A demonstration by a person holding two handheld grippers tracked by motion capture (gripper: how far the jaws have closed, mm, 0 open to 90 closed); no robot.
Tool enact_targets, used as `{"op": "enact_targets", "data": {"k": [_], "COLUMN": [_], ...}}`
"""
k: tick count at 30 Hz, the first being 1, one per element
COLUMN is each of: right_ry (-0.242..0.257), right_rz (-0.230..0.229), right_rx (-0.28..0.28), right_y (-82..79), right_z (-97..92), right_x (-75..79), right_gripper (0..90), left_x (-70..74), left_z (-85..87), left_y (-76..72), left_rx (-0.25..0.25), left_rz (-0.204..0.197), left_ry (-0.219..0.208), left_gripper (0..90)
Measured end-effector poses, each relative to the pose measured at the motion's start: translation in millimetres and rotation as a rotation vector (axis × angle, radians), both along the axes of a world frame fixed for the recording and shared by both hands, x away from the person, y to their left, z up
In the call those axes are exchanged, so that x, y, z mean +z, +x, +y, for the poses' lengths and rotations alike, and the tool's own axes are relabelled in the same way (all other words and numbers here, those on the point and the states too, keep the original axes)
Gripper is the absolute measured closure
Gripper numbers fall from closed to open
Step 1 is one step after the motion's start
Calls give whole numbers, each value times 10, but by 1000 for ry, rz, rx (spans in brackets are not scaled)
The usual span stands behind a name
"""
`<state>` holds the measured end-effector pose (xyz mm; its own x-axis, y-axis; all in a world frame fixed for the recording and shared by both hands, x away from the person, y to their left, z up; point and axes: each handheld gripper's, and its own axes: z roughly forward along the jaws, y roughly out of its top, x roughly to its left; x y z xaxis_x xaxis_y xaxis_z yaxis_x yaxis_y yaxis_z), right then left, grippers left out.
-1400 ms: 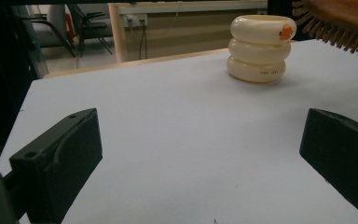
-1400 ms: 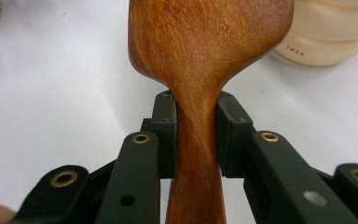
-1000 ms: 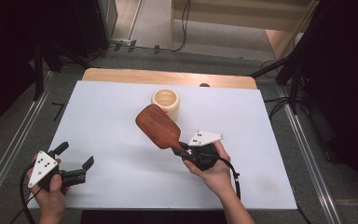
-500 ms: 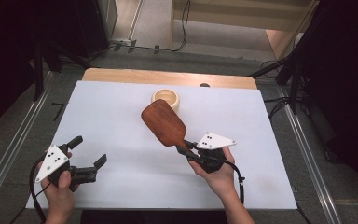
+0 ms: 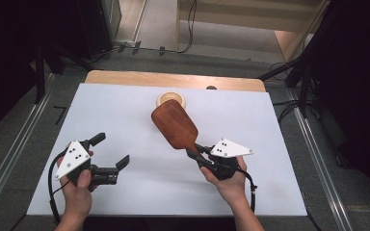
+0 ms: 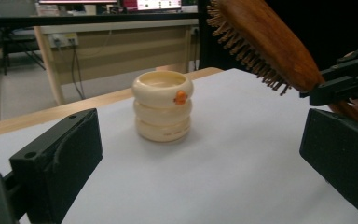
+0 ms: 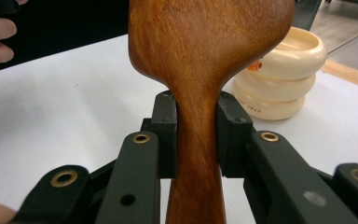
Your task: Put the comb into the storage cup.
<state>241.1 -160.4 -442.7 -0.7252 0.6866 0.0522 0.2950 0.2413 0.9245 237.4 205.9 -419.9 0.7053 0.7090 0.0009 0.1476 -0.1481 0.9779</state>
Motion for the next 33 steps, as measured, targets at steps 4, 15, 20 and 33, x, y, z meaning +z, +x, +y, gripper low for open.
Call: {"op": "enact_targets", "data": {"k": [4,15,20,33], "right_ry": [13,14,23,69], "right_rz": [-18,-46,-58,-103], "right_rx": [-1,7,12,34], "right_y": [-24,-85,-106,-173], "right_z": [-7,79,118,143], "right_x": [3,-20,-25,-5], "right_gripper": [707,707,707,707], "left_x": [72,193,224,235], "left_z": [-141,-482,-599,-801], "left_y": [32,124,175,343], "left_rx": [-35,-122,-151,-187], "left_rz": [-4,-1,2,74], "left_ry": [-18,-54,-70,-152], "left_gripper": [0,0,0,0]}}
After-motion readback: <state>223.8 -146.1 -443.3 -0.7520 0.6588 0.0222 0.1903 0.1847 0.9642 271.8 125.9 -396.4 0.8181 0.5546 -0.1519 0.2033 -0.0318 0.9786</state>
